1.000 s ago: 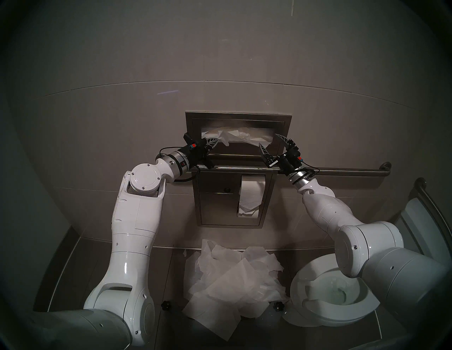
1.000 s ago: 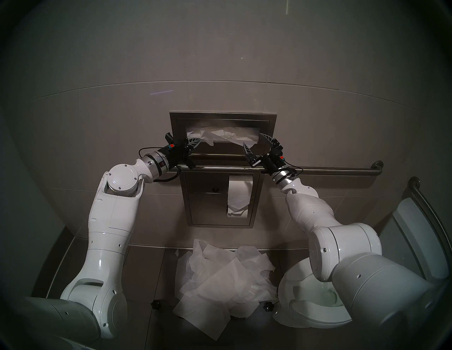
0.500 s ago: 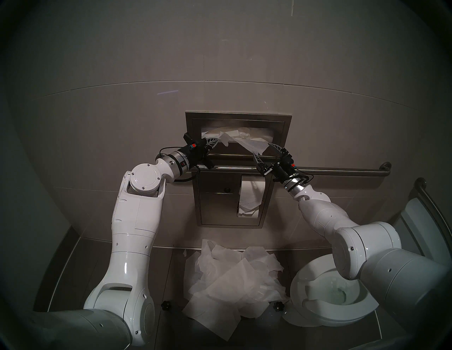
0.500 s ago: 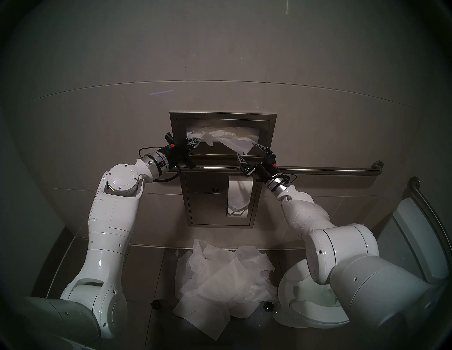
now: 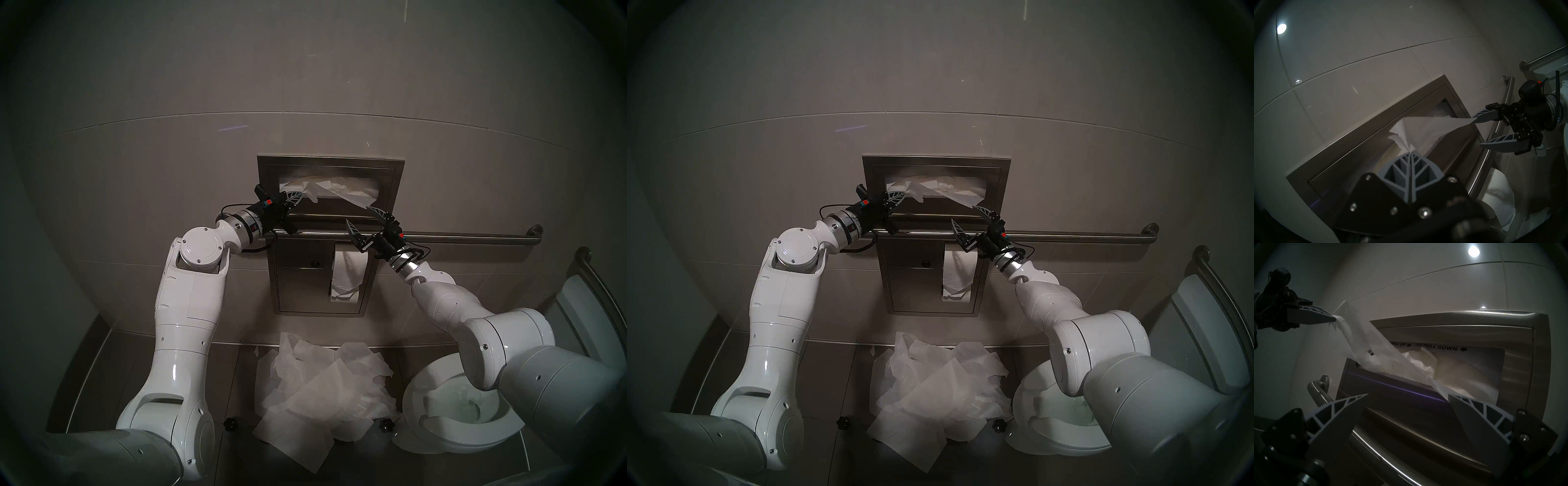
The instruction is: Take out a toilet seat cover
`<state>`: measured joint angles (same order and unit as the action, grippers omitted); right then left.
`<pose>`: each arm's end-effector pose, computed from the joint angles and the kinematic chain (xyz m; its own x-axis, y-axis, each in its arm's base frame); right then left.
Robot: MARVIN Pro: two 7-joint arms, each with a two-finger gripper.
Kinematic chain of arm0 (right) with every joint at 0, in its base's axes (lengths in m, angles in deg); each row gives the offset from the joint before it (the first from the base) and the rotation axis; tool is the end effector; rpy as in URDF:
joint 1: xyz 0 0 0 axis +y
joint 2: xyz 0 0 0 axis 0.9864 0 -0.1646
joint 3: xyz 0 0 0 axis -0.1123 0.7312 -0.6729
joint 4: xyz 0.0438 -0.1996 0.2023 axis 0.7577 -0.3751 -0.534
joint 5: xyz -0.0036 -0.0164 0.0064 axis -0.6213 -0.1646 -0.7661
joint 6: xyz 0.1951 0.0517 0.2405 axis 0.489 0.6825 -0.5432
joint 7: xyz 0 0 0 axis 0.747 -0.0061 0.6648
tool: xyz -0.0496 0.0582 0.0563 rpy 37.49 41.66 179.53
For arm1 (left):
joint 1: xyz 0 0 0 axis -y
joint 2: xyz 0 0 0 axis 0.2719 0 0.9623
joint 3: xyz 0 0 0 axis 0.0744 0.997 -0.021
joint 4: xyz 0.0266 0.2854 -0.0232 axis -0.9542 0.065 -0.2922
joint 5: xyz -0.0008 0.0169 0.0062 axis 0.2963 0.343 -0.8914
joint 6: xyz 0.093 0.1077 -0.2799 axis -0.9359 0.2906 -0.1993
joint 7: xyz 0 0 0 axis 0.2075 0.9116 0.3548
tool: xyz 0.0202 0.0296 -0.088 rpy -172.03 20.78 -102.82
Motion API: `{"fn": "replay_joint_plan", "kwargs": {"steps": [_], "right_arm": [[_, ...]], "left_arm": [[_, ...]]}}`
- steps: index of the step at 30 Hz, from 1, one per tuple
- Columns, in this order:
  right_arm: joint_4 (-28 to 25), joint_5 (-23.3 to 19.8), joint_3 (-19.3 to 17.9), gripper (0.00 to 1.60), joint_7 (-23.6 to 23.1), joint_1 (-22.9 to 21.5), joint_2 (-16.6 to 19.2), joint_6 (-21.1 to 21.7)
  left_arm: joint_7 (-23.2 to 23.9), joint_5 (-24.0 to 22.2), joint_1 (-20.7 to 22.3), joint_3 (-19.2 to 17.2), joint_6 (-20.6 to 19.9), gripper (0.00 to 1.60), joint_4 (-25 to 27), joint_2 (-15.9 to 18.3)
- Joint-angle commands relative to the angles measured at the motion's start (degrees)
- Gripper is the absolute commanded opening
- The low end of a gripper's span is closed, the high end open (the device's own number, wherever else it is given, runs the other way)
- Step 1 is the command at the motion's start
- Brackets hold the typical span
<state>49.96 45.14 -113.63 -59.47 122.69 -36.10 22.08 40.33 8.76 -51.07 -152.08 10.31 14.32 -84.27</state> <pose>0.5498 -0.0433 -0.3158 -0.4234 0.0296 0.9055 0.5464 -0.7889 0.2812 0.5079 -0.0266 -0.1859 -0.4262 -0.4050 0.8089 -0.4957 -0.6435 -0.5833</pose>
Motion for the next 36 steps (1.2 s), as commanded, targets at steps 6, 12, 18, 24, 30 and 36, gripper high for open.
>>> {"fn": "replay_joint_plan", "kwargs": {"steps": [6, 12, 18, 24, 30, 36], "right_arm": [[-1.70, -0.41, 0.32, 1.60, -1.36, -6.22, 0.52, 0.81], [-1.61, -0.42, 0.47, 1.60, -2.01, -7.25, 0.31, 1.27], [-1.38, -0.46, 0.48, 1.37, -2.78, -7.74, 0.02, 1.46], [-1.20, -0.46, 0.46, 0.67, -2.99, -7.99, -0.01, 1.31], [-0.92, -0.48, 0.39, 0.00, -3.09, -8.11, 0.00, 0.91], [-0.84, -0.53, 0.32, 0.00, -2.91, -8.26, -0.22, 0.37]], "left_arm": [[-0.22, -0.29, 2.14, 0.00, 0.41, 0.00, 1.71, -0.17], [-0.22, -0.28, 2.16, -0.01, 0.42, 0.00, 1.71, -0.19], [-0.22, -0.28, 2.17, -0.02, 0.43, 0.00, 1.72, -0.19], [-0.21, -0.27, 2.17, -0.02, 0.43, 0.00, 1.73, -0.20], [-0.21, -0.26, 2.18, -0.03, 0.43, 0.00, 1.74, -0.21], [-0.21, -0.25, 2.19, -0.03, 0.44, 0.00, 1.75, -0.22]]}}
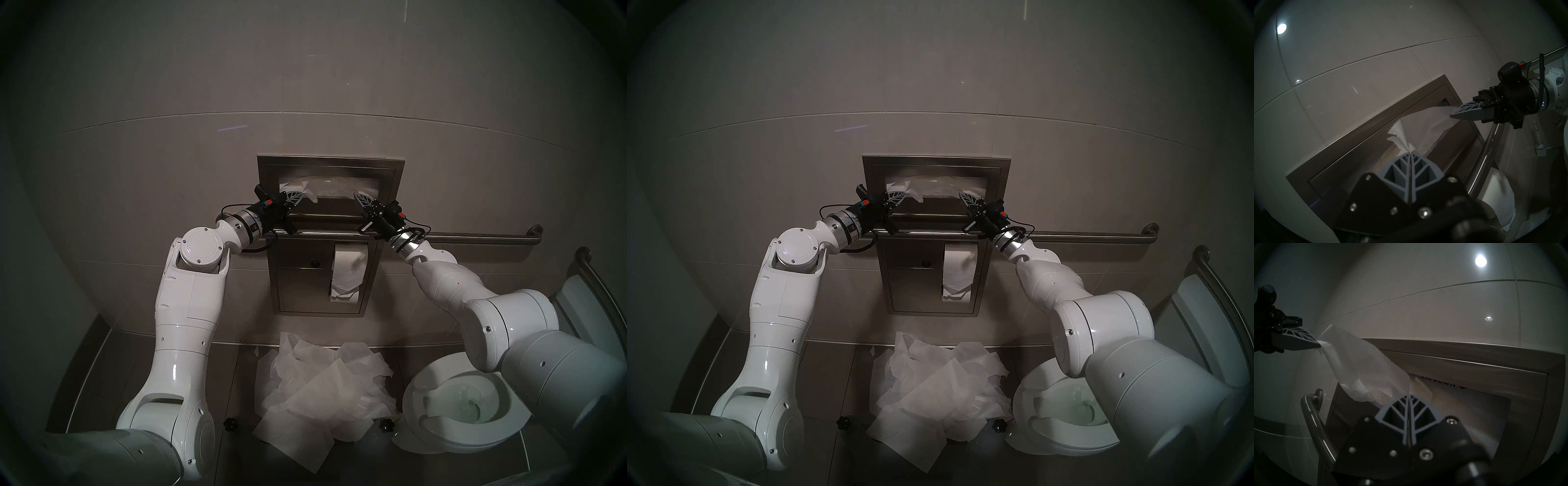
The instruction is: Take out a toilet seat cover
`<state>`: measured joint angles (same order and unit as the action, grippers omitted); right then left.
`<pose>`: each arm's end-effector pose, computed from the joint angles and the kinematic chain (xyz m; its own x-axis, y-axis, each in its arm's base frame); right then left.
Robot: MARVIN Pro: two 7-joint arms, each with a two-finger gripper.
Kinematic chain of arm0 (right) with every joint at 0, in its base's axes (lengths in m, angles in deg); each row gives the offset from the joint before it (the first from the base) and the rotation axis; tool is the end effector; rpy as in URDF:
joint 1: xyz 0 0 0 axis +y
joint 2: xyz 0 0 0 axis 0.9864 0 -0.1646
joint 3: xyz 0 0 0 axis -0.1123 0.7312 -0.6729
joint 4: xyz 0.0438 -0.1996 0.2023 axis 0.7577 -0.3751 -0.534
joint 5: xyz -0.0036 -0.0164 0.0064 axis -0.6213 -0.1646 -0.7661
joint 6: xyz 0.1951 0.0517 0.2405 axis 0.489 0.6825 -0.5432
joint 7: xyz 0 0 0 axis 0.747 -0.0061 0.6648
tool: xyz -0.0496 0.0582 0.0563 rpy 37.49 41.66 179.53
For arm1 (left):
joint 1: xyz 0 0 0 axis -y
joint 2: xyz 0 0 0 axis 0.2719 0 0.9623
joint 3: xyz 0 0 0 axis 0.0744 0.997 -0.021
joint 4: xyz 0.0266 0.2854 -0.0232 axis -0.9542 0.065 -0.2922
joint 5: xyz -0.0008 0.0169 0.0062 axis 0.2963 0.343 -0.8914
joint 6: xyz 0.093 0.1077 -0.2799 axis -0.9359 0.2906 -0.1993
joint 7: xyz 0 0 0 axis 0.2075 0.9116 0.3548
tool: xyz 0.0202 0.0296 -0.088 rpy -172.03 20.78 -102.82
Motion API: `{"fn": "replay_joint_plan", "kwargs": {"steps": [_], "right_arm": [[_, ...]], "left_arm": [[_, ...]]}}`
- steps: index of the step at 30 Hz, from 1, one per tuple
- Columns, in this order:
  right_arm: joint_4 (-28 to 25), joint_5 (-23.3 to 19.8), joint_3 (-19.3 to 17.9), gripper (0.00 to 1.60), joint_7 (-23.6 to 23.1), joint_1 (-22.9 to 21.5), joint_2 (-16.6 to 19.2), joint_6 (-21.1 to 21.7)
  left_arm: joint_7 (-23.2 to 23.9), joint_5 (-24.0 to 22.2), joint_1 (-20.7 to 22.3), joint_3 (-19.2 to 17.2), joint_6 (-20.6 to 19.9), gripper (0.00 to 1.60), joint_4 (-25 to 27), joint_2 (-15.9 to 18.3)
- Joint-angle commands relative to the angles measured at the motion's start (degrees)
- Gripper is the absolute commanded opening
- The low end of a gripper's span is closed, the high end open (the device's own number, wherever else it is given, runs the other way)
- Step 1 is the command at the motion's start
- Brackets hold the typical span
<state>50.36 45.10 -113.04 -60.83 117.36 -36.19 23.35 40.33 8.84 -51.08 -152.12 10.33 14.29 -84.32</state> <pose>0.5753 -0.0399 -0.2684 -0.4795 0.0277 0.8771 0.5496 -0.7697 0.3248 0.5080 -0.0266 -0.1862 -0.4256 -0.4054 0.8090 -0.4956 -0.6436 -0.5832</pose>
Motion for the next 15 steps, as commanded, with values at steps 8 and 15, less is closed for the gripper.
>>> {"fn": "replay_joint_plan", "kwargs": {"steps": [8, 15], "right_arm": [[-1.32, -0.13, 0.07, 0.00, -1.18, -2.99, -0.54, -1.84], [-2.11, 0.39, 0.62, 0.00, -0.84, -3.53, -0.61, -1.84]], "left_arm": [[-0.39, -0.14, 2.64, -0.11, 0.51, 0.00, 1.36, 0.02], [-1.45, 1.25, 5.78, 0.15, 0.34, 0.00, -1.67, 0.10]]}}
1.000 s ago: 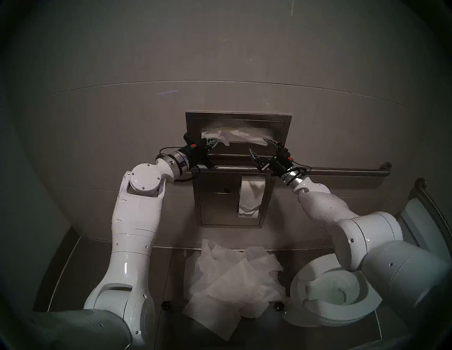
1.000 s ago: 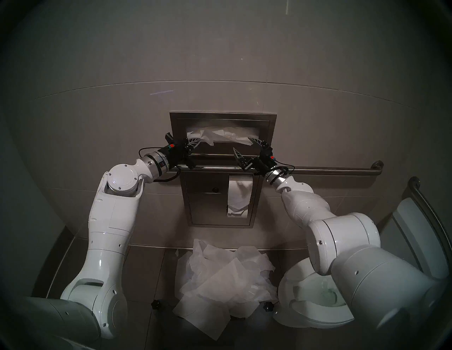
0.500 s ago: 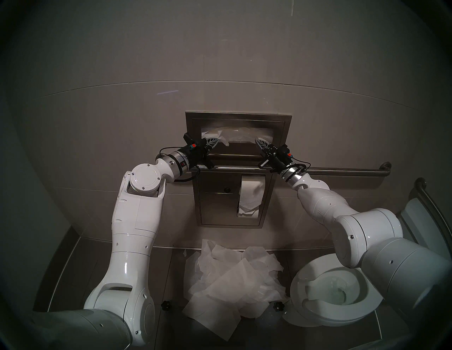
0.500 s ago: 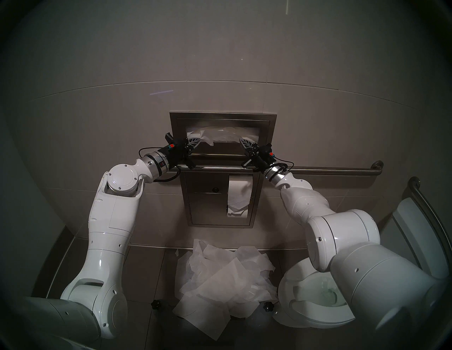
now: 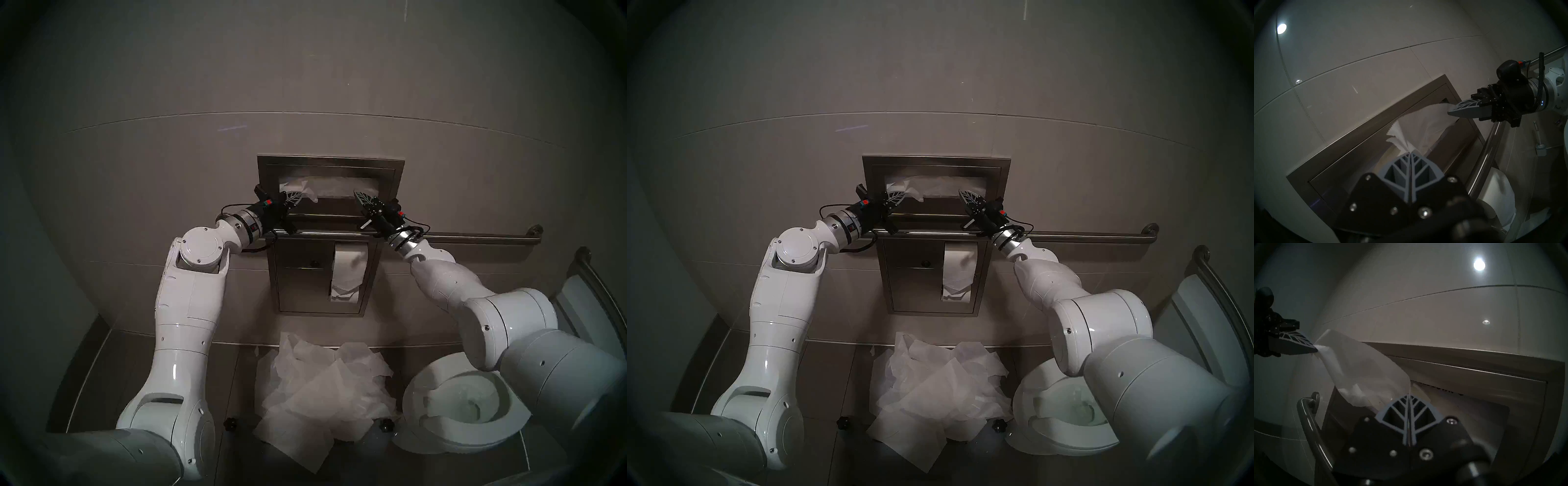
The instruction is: Take out a toilet seat cover
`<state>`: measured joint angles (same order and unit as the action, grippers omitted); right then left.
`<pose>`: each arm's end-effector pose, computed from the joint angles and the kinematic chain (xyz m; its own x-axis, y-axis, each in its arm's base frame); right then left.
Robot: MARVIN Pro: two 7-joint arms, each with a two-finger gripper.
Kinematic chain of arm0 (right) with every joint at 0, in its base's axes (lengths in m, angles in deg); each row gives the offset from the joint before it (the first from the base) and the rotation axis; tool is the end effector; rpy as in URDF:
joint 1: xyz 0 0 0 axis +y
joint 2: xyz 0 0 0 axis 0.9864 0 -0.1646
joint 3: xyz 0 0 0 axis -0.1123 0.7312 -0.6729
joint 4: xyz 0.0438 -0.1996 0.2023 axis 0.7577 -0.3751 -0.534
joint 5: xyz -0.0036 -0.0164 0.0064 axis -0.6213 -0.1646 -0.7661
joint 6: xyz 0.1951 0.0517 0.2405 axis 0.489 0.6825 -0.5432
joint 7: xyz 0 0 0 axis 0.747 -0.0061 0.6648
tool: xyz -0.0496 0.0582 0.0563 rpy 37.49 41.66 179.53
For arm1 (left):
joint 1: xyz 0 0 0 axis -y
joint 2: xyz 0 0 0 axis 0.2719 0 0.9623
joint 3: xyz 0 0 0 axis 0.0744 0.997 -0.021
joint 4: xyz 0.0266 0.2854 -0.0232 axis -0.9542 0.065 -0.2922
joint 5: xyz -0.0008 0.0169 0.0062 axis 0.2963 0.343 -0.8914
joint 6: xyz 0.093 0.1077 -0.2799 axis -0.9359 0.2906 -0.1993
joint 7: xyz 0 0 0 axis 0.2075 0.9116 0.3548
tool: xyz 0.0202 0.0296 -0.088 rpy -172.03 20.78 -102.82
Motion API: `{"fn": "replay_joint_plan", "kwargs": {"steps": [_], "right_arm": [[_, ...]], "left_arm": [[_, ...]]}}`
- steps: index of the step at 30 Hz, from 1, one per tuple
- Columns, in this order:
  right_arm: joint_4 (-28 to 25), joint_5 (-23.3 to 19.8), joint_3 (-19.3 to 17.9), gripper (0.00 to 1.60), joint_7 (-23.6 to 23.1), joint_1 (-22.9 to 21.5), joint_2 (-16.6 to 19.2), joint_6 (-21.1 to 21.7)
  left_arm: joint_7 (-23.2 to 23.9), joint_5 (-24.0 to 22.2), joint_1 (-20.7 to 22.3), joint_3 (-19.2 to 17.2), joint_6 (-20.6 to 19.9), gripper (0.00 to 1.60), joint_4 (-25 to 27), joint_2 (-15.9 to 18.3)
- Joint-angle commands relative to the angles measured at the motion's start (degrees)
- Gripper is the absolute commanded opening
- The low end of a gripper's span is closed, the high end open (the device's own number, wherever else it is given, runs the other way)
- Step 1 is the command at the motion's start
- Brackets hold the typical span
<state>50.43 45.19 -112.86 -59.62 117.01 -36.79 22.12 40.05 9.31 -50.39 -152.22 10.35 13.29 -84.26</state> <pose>0.5774 -0.0345 -0.2640 -0.5017 0.0248 0.8647 0.5339 -0.7777 0.3320 0.5118 -0.0252 -0.1869 -0.4194 -0.4124 0.8087 -0.4928 -0.6447 -0.5844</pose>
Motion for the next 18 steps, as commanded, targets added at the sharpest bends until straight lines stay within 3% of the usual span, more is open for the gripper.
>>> {"fn": "replay_joint_plan", "kwargs": {"steps": [1, 18], "right_arm": [[-2.27, 0.51, 0.67, 0.00, -2.11, -3.21, 0.06, -0.61], [-2.92, 2.70, 3.51, 0.00, -0.97, -3.71, 0.63, -0.61]], "left_arm": [[-1.34, 0.93, 5.59, 0.33, 0.31, 0.00, -1.13, -0.07], [-3.76, 6.32, 12.61, 2.89, 0.54, 0.00, -7.81, -0.19]]}}
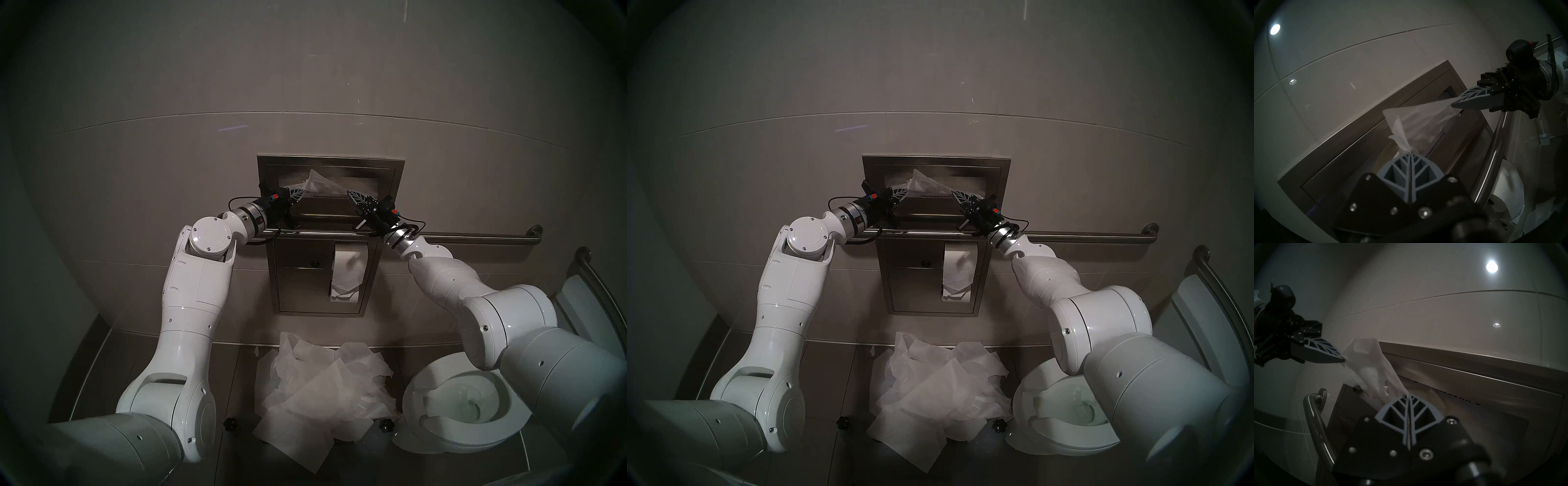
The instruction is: Take out a toilet seat cover
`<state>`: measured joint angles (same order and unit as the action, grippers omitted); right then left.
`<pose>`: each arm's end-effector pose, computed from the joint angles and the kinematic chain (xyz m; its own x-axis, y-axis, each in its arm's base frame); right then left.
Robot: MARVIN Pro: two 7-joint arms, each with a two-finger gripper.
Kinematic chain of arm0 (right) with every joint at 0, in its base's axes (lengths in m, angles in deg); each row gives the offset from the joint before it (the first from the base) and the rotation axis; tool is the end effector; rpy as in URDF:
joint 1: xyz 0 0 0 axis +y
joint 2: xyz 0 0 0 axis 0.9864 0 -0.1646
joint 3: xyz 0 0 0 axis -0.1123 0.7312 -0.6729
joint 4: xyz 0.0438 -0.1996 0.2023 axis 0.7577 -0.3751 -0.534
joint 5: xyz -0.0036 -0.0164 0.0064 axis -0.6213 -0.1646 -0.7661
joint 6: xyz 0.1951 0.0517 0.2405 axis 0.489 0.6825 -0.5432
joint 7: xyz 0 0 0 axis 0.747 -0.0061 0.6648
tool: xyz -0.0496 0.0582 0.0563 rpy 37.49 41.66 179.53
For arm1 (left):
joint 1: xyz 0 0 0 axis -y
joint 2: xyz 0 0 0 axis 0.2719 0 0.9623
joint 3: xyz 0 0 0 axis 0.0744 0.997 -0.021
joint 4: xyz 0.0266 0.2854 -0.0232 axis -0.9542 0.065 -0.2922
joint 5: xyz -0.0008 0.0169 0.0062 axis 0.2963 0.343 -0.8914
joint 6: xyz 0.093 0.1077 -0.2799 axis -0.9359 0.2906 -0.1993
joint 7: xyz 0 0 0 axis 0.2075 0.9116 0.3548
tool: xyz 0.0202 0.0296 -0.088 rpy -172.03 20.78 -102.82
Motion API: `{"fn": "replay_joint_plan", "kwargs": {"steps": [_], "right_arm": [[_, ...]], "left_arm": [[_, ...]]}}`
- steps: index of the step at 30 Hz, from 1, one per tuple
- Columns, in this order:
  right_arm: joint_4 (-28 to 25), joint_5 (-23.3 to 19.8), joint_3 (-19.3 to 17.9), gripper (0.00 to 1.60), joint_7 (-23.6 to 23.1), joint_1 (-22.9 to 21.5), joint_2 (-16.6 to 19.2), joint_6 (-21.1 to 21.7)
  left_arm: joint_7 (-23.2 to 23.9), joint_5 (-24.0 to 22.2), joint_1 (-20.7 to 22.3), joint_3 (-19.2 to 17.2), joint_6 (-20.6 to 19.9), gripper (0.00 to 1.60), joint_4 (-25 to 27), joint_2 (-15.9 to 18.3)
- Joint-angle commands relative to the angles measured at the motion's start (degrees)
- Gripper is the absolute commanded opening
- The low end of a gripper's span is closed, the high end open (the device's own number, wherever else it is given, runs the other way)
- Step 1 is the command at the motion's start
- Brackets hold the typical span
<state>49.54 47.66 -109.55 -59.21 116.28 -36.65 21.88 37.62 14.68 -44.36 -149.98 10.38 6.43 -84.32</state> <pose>0.5799 -0.0253 -0.2585 -0.5179 0.0728 0.8523 0.5630 -0.7211 0.4037 0.5409 -0.0368 -0.1811 -0.4088 -0.4852 0.7730 -0.4817 -0.6047 -0.6343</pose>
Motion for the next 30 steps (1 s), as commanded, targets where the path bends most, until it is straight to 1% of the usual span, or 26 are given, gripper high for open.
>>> {"fn": "replay_joint_plan", "kwargs": {"steps": [1, 2, 4, 5, 6, 7, 9, 10, 12, 16, 17, 18, 19, 20, 21, 23, 24, 26, 27, 30], "right_arm": [[-2.06, 0.37, 0.33, 0.00, -1.30, -3.02, 0.49, -0.37], [-2.21, 0.82, 0.74, 0.00, -1.18, -3.16, 0.60, -0.37], [-2.35, 1.10, 0.99, 0.00, -1.23, -3.28, 0.70, -0.37], [-2.46, 1.25, 1.13, 0.00, -1.18, -3.40, 0.75, -0.37], [-2.71, 1.59, 1.40, 0.00, -1.02, -3.82, 0.91, -0.37], [-2.93, 1.84, 1.58, 0.00, -0.98, -4.07, 0.99, -0.37], [-3.05, 1.85, 1.60, 0.00, -0.90, -4.26, 0.97, -0.37], [-3.36, 2.16, 1.83, 0.00, -0.92, -4.51, 1.05, -0.37], [-3.84, 2.68, 2.27, 0.00, -0.95, -4.97, 1.12, -0.37], [-4.67, 3.03, 2.44, 0.00, -0.33, -5.99, 0.82, -0.37], [-4.92, 3.22, 2.54, 0.00, -0.20, -6.28, 0.76, -0.37], [-5.18, 3.27, 2.54, 0.00, -0.06, -6.57, 0.60, -0.37], [-5.40, 3.31, 2.55, 0.00, 0.01, -6.81, 0.46, -0.37], [-5.77, 3.45, 2.60, 0.00, 0.07, -7.09, 0.29, -0.37], [-5.94, 3.45, 2.59, 0.00, 0.10, -7.26, 0.13, -0.37], [-6.52, 3.59, 2.66, 0.00, 0.09, -7.66, -0.17, -0.37], [-6.72, 3.61, 2.67, 0.00, 0.08, -7.81, -0.30, -0.37], [-7.16, 3.55, 2.57, 0.00, 0.15, -8.07, -0.51, -0.37], [-7.37, 3.55, 2.55, 0.00, 0.14, -8.20, -0.57, -0.37], [-8.05, 3.50, 2.42, 0.00, 0.12, -8.56, -0.71, -0.37]], "left_arm": [[-1.75, 1.16, 5.87, 0.72, 0.64, 0.00, -0.36, -0.25], [-1.90, 1.97, 7.29, 1.17, 0.77, 0.00, -1.47, -0.16], [-2.15, 2.11, 6.90, 1.22, 0.82, 0.00, -1.15, -0.25], [-2.23, 2.36, 7.33, 1.33, 0.83, 0.00, -1.55, -0.28], [-2.29, 2.98, 8.88, 1.64, 0.81, 0.00, -2.93, -0.26], [-2.69, 3.13, 7.98, 1.64, 0.95, 0.00, -2.18, -0.38], [-2.77, 3.32, 8.40, 1.71, 0.98, 0.00, -2.51, -0.41], [-2.71, 3.65, 9.68, 1.88, 1.01, 0.00, -3.43, -0.34], [-3.11, 3.96, 9.61, 1.93, 1.19, 0.00, -2.97, -0.45], [-3.43, 4.52, 11.34, 2.38, 1.61, 0.00, -2.87, -0.83], [-3.69, 4.69, 11.07, 2.49, 1.76, 0.00, -2.36, -1.02], [-3.55, 4.85, 12.30, 2.76, 1.78, 0.00, -2.96, -1.16], [-3.87, 4.87, 11.37, 2.80, 1.93, 0.00, -1.99, -1.43], [-3.78, 5.20, 12.90, 3.19, 2.10, 0.00, -2.73, -1.54], [-4.01, 5.25, 12.19, 3.28, 2.24, 0.00, -1.83, -1.76], [-4.13, 5.65, 13.71, 3.78, 2.56, 0.00, -2.10, -2.07], [-4.41, 5.69, 13.03, 3.88, 2.79, 0.00, -1.13, -2.30], [-4.27, 6.06, 15.25, 4.43, 3.03, 0.00, -1.96, -2.40], [-4.59, 6.09, 14.42, 4.48, 3.22, 0.00, -1.02, -2.61], [-4.83, 6.42, 15.18, 4.98, 3.74, 0.00, -0.74, -2.83]]}}
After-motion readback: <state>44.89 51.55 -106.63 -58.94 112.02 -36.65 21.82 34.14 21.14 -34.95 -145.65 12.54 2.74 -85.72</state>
